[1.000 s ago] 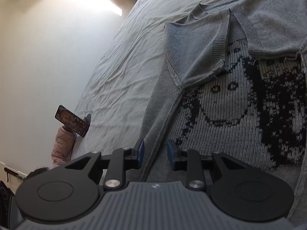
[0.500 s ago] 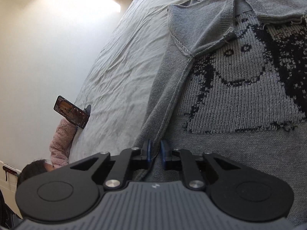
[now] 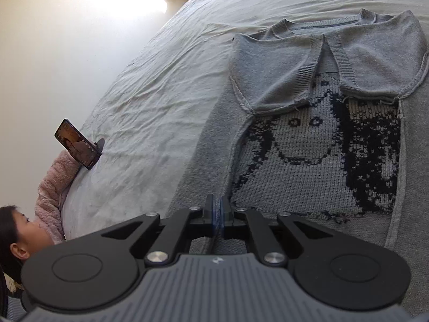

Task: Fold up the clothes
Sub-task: 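Open the left tool and smooth the folded side with the right tool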

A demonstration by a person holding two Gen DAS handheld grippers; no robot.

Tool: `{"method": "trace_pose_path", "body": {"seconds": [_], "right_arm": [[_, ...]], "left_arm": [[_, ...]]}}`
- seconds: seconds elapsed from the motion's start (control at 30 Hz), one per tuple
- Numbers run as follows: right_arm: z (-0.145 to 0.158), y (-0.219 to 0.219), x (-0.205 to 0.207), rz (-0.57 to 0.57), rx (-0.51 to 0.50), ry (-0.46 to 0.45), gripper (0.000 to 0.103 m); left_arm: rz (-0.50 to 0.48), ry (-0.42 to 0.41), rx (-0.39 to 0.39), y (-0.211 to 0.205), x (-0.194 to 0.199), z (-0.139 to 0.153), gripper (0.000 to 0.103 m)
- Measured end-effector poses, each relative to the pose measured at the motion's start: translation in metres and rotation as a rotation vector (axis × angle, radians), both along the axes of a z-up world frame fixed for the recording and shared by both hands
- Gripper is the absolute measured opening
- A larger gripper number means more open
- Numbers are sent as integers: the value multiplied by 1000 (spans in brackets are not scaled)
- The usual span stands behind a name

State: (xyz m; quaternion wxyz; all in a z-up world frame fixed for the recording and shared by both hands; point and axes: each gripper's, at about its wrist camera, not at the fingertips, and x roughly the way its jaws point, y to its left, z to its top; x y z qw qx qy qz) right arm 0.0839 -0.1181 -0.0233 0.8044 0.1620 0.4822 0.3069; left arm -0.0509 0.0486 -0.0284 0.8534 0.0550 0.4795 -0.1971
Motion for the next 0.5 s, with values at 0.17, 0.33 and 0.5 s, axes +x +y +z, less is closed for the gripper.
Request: {"method": "trace_pose_path", "body": {"seconds": [0.17,0.33,0.5], "right_arm": [[-9,-9,-3,-10,15,33,12],[-6,-15,-9,2,46,38,14],[-5,-20,-5,-27,76,37,15]], "left_arm": [[-29,-30,-104,16,-2,9,17],[12,-101,-135,41,17,24,19],[57,-110,-202,60,53,17,18]]}}
